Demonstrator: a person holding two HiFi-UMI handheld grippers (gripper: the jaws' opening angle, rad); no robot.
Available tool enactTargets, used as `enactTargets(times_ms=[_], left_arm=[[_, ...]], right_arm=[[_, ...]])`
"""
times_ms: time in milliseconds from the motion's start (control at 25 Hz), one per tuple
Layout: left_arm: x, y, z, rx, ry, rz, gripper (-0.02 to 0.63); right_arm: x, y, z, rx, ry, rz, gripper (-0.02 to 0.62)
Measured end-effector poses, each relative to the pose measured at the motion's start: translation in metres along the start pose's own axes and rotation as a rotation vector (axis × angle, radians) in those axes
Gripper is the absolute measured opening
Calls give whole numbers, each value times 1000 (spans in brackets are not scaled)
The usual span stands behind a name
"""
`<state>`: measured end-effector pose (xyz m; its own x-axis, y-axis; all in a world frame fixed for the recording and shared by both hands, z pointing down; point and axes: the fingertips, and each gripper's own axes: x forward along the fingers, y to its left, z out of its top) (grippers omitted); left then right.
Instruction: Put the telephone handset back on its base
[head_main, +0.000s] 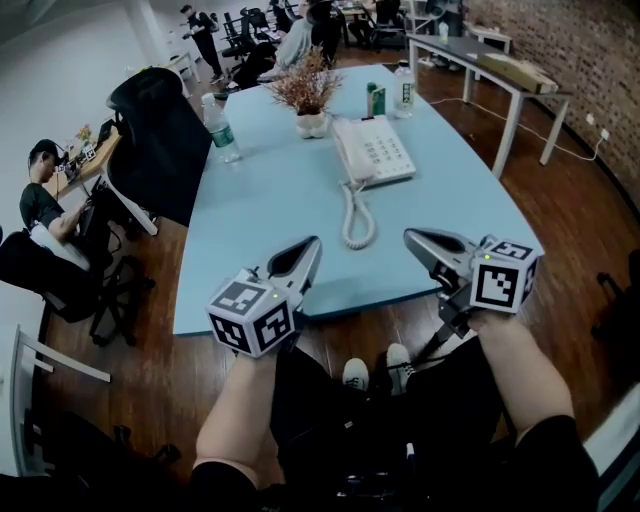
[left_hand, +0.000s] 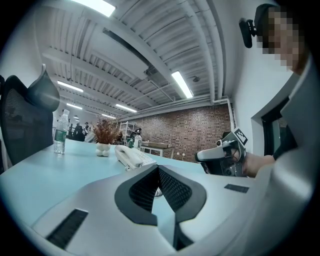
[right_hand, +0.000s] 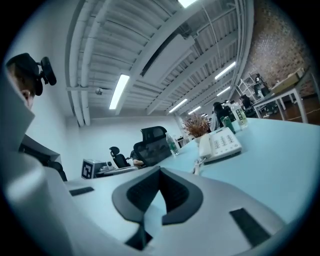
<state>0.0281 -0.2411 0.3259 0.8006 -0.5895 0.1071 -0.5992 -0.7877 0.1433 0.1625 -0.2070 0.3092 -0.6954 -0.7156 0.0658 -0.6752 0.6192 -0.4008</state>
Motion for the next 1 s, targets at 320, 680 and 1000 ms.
enactTargets(times_ms=[320, 680, 1000], left_arm=[[-2, 4, 4, 3, -6, 9, -6], [-4, 11, 2, -8, -5, 22, -5], [-3, 15, 0, -15, -5, 25, -5]], right_arm=[[3, 2, -13, -27, 15, 9, 5], [8, 0, -17, -22, 25, 17, 5], [7, 0, -14, -42, 26, -2, 5]])
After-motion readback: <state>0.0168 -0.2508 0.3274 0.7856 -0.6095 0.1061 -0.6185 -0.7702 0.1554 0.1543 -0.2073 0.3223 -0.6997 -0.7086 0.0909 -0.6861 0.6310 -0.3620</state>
